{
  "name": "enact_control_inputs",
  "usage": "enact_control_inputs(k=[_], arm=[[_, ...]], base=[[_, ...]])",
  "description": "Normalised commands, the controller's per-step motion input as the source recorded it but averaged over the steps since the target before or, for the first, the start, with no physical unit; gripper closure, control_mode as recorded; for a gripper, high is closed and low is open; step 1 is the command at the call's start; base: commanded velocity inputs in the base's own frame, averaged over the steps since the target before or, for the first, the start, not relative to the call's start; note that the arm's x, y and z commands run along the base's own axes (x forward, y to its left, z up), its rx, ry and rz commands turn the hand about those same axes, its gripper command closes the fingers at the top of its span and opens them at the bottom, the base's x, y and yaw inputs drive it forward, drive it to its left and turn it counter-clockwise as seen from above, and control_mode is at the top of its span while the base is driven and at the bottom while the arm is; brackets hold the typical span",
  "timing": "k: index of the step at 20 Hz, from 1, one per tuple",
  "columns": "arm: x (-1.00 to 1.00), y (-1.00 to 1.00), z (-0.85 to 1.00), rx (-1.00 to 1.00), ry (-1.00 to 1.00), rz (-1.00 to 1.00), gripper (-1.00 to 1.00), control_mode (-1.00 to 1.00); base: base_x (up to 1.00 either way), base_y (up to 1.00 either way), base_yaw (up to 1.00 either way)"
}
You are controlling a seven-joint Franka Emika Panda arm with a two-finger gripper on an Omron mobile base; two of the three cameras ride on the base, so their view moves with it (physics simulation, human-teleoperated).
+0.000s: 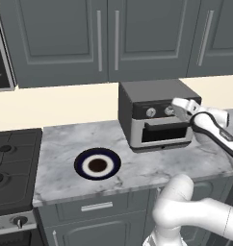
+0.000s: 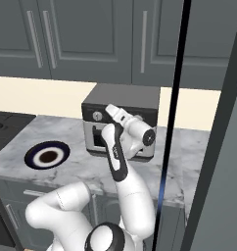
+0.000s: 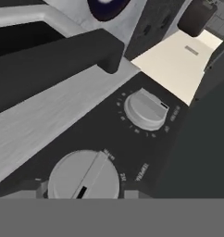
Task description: Pull the toaster oven rack outwards. Pick up the baguette from the plate and place it on the toaster oven rack. Close the toaster oven door fully and set the temperature to the lowest setting.
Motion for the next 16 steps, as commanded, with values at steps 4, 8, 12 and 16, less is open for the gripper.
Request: enact_control_inputs(k=[4, 8, 12, 16], arm=[[0.00, 0.00, -0.49, -0.14, -0.11, 0.21, 1.00, -1.00], [0.00, 0.00, -0.40, -0.26, -0.13, 0.20, 1.00, -1.00], [0.00, 0.01, -0.18, -0.32, -0.16, 0.16, 1.00, -1.00], [0.00, 0.13, -0.05, -0.37, -0.13, 0.11, 1.00, -1.00]], base=[[0.00, 0.00, 0.00], [0.00, 0.00, 0.00], [0.00, 0.00, 0.00], [0.00, 0.00, 0.00]])
